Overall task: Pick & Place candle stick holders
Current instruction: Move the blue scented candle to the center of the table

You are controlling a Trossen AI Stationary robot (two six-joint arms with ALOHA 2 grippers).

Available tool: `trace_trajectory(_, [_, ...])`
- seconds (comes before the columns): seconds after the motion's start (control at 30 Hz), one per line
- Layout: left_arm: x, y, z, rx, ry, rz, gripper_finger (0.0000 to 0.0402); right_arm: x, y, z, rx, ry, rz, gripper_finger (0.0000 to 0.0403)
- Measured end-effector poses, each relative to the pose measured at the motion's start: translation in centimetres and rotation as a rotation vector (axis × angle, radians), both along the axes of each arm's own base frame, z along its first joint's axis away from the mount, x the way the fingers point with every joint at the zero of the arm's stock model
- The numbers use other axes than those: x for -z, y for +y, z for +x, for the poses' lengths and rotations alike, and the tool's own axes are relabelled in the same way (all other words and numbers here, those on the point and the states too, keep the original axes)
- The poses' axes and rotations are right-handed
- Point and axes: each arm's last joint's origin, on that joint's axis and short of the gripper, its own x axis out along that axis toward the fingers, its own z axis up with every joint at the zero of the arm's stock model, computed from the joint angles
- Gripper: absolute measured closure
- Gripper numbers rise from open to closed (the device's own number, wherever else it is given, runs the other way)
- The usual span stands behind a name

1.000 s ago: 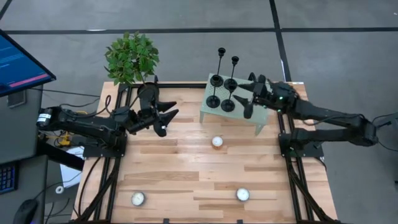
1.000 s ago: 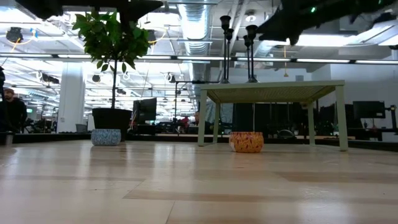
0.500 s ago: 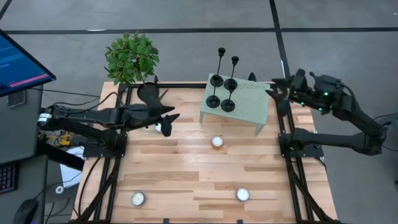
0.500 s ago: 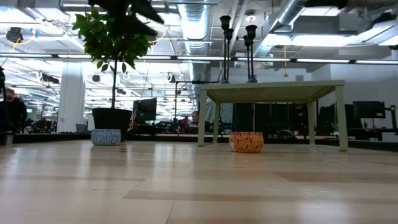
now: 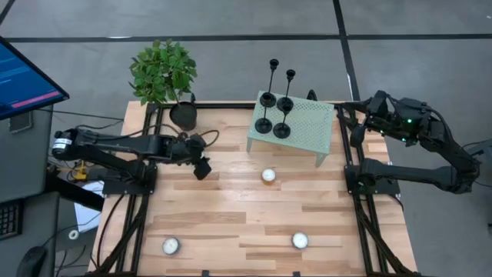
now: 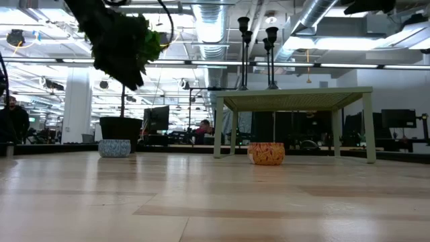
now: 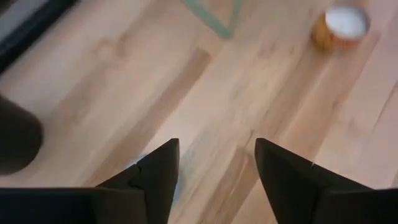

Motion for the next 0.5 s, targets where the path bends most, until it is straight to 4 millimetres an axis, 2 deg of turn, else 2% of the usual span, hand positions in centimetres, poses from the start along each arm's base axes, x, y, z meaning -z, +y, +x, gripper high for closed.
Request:
trace_trajectory(0.2, [2.1,0.6,1.1,0.083,0.146,0.050,0.0124,0.0,0.0,0.0,-0.006,0.016,-0.015,0.0154])
trace_trajectory(0.37, [3.4,1.9,0.9,-0.016,0.180,0.011,0.0068,0.3,0.0,-0.1,-0.007,0.043,-0.003,0.0154])
trace_trajectory(0.5, [3.5,3.0,0.7,-0.044,0.172,-0.053,0.0043,0.5,0.1,-0.2,-0.009,0.064,0.005,0.0154])
